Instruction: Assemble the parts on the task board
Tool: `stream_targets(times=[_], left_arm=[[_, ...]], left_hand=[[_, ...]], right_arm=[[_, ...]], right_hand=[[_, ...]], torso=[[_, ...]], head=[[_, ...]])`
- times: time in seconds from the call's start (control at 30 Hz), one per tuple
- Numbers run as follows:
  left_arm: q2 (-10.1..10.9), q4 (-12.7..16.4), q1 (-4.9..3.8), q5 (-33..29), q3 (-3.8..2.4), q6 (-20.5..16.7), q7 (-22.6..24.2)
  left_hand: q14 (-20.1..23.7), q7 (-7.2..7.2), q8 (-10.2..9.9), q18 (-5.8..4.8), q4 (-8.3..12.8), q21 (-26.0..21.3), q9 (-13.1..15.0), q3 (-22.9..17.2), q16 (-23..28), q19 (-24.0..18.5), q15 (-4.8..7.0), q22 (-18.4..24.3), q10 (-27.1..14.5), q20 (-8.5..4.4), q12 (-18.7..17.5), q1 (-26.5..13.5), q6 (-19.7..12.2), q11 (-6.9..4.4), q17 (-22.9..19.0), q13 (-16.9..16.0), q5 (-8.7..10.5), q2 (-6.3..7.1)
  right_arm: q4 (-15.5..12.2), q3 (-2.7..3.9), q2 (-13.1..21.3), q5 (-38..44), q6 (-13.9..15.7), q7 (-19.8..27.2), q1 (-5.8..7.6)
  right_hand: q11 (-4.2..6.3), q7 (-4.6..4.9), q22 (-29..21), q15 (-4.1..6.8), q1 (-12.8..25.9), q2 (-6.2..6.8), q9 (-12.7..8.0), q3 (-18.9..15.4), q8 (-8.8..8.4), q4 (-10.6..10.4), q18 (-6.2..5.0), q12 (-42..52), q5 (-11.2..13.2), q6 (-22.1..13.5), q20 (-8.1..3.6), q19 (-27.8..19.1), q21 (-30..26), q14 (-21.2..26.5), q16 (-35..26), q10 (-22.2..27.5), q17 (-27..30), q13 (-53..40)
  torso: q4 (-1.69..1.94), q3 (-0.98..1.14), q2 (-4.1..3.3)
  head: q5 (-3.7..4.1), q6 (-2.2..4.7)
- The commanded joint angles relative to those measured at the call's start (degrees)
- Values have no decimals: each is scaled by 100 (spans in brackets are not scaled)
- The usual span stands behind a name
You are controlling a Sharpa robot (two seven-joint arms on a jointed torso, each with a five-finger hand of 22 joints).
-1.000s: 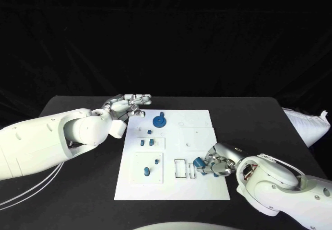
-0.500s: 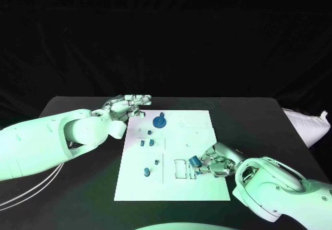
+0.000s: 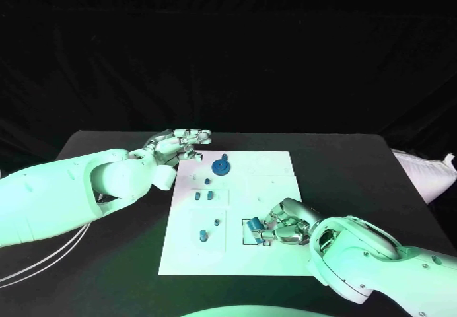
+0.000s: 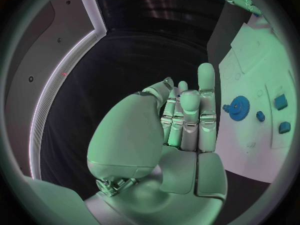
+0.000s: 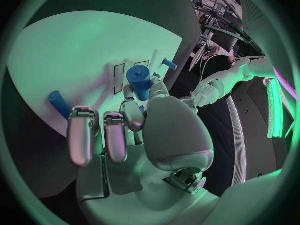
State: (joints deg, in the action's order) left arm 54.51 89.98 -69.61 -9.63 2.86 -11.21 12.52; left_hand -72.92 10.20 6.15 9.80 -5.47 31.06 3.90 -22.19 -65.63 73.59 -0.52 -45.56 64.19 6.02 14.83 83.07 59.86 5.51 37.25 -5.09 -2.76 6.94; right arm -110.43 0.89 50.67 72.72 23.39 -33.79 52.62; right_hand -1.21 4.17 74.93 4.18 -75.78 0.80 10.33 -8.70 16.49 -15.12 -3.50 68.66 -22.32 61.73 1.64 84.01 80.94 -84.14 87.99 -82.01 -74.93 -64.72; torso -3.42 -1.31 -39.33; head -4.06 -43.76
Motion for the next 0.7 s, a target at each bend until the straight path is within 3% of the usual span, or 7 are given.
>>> stream_targets(times=[0.03,0.17,0.53,0.63,0.7], left_arm=[[-9,23,-3,12,-4,106,24],[-8,24,-3,12,-4,106,23],[-10,25,-3,12,-4,108,19],[-10,26,-3,12,-4,108,18],[-9,26,-3,12,-4,106,17]], left_hand=[[33,-18,5,56,2,-31,-3,-41,24,-26,-10,6,-30,10,28,-41,-40,5,-5,-8,-31,1],[33,-18,5,56,2,-31,-3,-41,24,-26,-10,6,-30,10,28,-41,-40,5,-5,-8,-31,1],[33,-18,5,56,2,-31,-3,-41,24,-26,-10,6,-30,10,28,-41,-40,5,-5,-8,-31,1],[33,-18,5,56,2,-31,-3,-41,24,-26,-10,6,-30,10,28,-41,-40,5,-5,-8,-31,1],[33,-18,5,56,2,-31,-3,-41,24,-26,-10,6,-30,10,28,-41,-40,5,-5,-8,-31,1]], right_arm=[[53,-2,-42,-121,-233,-48,-5],[96,-2,-98,-138,-311,-49,-5],[169,-4,-201,-47,-386,-42,-5],[208,-4,-207,21,-372,-47,-5],[225,-4,-209,65,-351,-48,-5]], right_hand=[[193,-32,39,42,-171,-236,234,-11,19,-50,34,625,-29,16,-32,104,28,-526,21,-230,-1210,-1284],[192,-32,37,41,-43,-234,273,-58,30,-118,33,617,-24,15,-31,101,25,-526,21,-234,-1210,-1294],[192,-36,26,40,284,-188,380,-261,53,-142,30,574,11,1,-27,94,15,-522,12,-233,-1195,-1305],[194,-41,0,40,489,-192,430,-391,58,-143,24,523,368,-14,-26,82,-4,-518,0,-219,-1176,-1289],[194,-44,-20,42,672,-189,465,-509,59,-139,20,484,838,-35,-29,73,-19,-514,-11,-208,-1160,-1276]], torso=[[-5,-5,1],[-8,3,3],[-8,0,4],[-9,-3,4],[-12,0,1]], head=[[-20,-6],[-51,-20],[-70,-22],[-72,-21],[-76,-20]])
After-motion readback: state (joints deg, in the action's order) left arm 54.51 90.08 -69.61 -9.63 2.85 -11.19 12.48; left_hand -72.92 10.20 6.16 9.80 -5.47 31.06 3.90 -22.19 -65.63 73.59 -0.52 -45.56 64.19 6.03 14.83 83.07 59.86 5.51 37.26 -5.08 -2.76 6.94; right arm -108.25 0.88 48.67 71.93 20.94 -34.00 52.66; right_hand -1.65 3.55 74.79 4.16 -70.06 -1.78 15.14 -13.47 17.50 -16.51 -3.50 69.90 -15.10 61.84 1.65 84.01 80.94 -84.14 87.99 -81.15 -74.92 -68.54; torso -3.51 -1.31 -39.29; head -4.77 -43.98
